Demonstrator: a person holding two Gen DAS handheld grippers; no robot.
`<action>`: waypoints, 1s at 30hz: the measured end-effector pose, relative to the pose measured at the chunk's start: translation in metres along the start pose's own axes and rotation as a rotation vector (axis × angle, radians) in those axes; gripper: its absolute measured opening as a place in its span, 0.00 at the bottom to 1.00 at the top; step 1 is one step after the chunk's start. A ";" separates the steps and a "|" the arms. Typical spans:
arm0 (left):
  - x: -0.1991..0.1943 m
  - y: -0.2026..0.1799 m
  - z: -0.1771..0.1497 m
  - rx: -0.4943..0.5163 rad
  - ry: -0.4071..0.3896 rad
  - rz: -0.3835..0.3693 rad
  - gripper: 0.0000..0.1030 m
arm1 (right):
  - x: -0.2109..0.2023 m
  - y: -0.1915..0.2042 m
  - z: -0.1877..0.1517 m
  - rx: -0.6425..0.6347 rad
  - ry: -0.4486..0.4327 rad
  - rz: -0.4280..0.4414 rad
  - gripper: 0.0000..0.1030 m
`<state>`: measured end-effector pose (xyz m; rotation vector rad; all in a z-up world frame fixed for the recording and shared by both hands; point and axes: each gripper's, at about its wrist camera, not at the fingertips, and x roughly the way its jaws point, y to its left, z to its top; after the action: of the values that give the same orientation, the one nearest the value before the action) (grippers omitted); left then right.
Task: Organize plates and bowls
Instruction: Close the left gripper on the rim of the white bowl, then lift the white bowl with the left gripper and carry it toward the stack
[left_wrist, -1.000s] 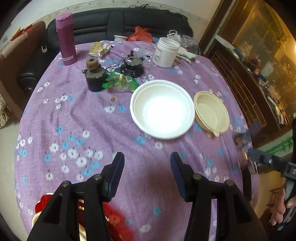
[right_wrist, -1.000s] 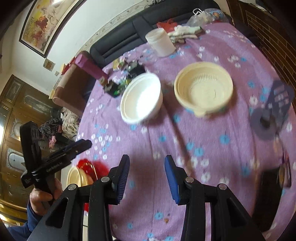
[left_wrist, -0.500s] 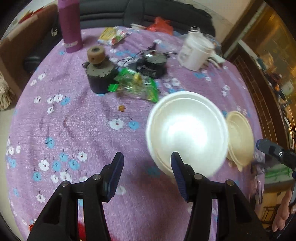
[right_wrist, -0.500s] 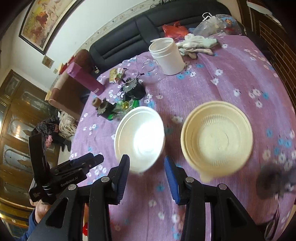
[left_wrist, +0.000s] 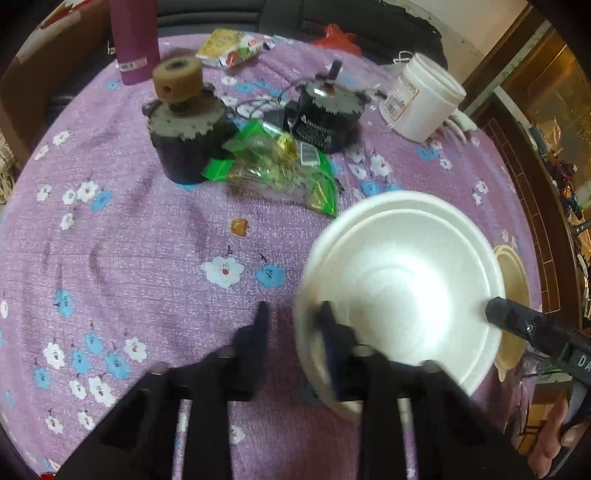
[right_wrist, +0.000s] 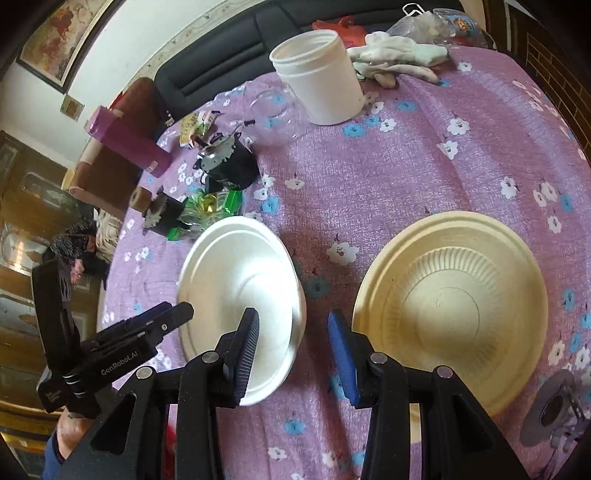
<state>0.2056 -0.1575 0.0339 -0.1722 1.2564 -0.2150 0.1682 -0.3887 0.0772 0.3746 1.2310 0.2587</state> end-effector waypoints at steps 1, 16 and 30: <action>0.000 -0.001 -0.001 0.001 -0.004 -0.011 0.14 | 0.003 0.001 -0.001 -0.009 0.006 -0.003 0.30; -0.053 -0.021 -0.039 0.088 -0.081 0.010 0.13 | -0.028 0.016 -0.037 -0.012 -0.014 0.034 0.11; -0.090 -0.030 -0.176 0.281 -0.027 -0.016 0.18 | -0.057 0.009 -0.166 0.047 0.048 0.085 0.11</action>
<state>0.0097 -0.1653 0.0712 0.0566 1.1844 -0.3985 -0.0078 -0.3802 0.0831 0.4643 1.2714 0.3141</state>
